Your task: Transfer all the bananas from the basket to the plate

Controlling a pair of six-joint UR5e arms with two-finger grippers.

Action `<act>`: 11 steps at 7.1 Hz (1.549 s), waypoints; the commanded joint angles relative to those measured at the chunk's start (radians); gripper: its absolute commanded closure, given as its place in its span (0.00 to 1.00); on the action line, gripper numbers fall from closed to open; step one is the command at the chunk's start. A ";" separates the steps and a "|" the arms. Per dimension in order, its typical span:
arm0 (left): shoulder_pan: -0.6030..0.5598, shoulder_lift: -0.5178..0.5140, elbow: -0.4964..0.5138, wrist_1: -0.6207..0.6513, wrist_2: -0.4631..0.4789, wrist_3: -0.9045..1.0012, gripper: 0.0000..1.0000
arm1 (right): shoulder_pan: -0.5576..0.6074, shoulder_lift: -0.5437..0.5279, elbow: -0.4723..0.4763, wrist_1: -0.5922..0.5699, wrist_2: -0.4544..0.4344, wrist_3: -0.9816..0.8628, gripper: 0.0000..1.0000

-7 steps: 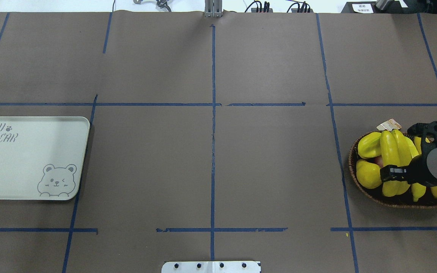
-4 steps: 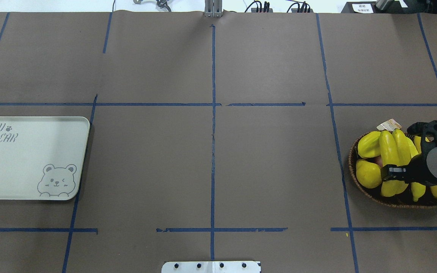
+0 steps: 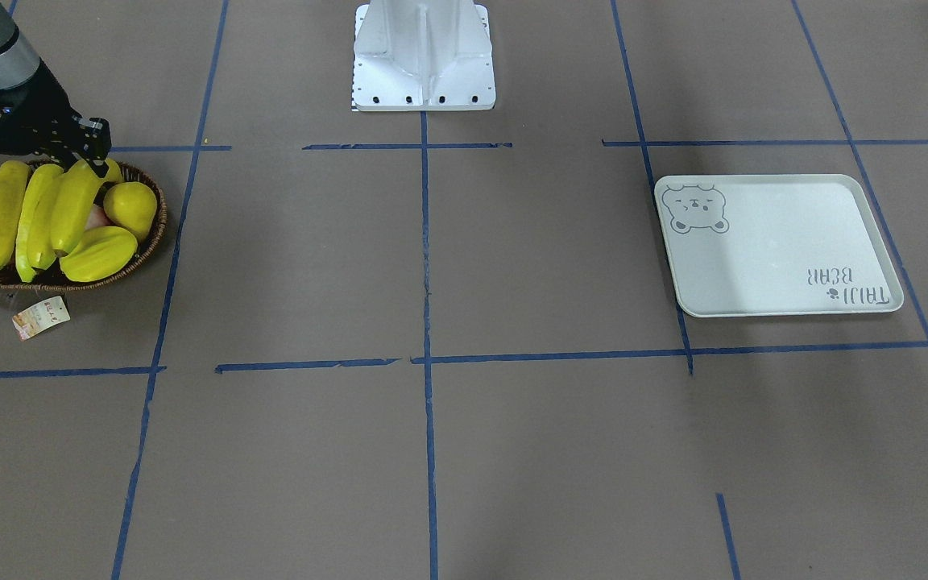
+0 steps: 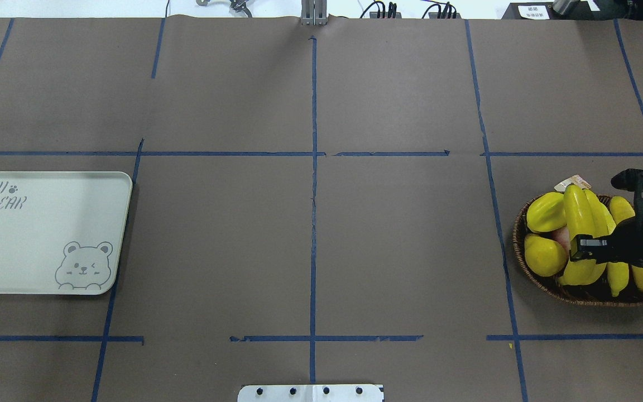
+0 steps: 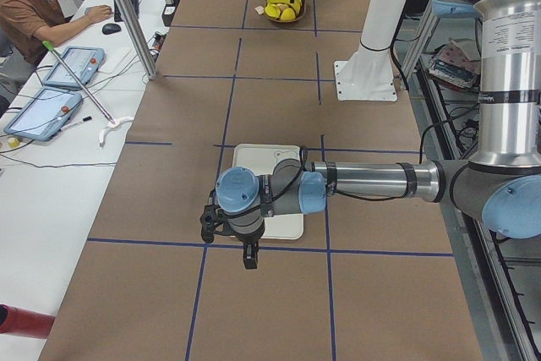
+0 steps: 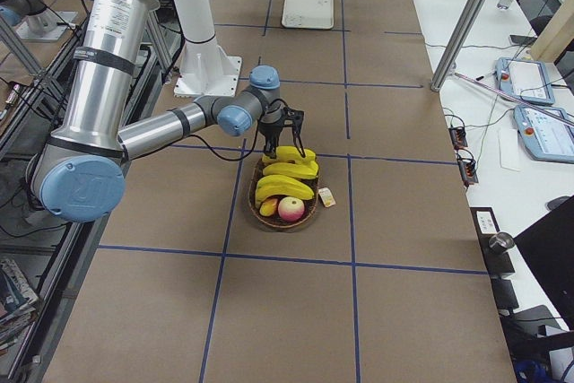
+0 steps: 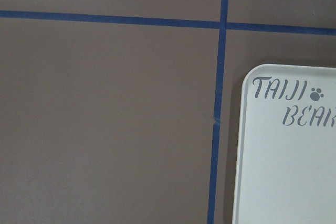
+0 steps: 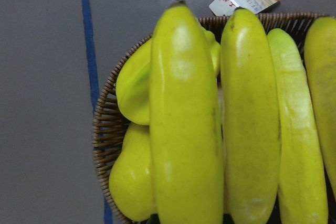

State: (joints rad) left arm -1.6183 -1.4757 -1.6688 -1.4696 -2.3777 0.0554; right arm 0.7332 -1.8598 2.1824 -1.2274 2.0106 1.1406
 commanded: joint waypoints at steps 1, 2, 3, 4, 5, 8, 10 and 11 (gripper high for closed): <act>0.000 0.000 0.000 0.000 0.000 0.000 0.00 | 0.067 -0.001 0.040 -0.001 0.109 -0.005 1.00; 0.000 0.000 -0.003 0.000 0.000 -0.002 0.00 | 0.128 0.004 0.062 -0.001 0.240 -0.007 1.00; 0.000 -0.001 -0.018 0.000 0.000 -0.005 0.00 | 0.161 0.042 0.075 0.002 0.335 -0.007 1.00; 0.002 -0.009 -0.031 -0.005 -0.009 -0.003 0.00 | 0.146 0.173 0.056 -0.001 0.342 -0.004 1.00; 0.006 -0.011 -0.034 -0.084 -0.052 -0.005 0.00 | 0.117 0.279 0.013 0.009 0.335 0.008 1.00; 0.150 -0.034 -0.031 -0.457 -0.217 -0.338 0.00 | -0.009 0.647 -0.123 0.011 0.300 0.141 1.00; 0.230 -0.098 -0.034 -0.791 -0.276 -0.788 0.01 | -0.145 0.767 -0.119 0.017 0.112 0.281 1.00; 0.294 -0.179 -0.035 -0.887 -0.269 -0.997 0.01 | -0.209 0.796 -0.119 0.017 0.020 0.289 1.00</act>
State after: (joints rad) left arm -1.3917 -1.5790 -1.7026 -2.2060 -2.6346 -0.6801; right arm 0.6081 -1.1169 2.0641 -1.2112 2.1457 1.3970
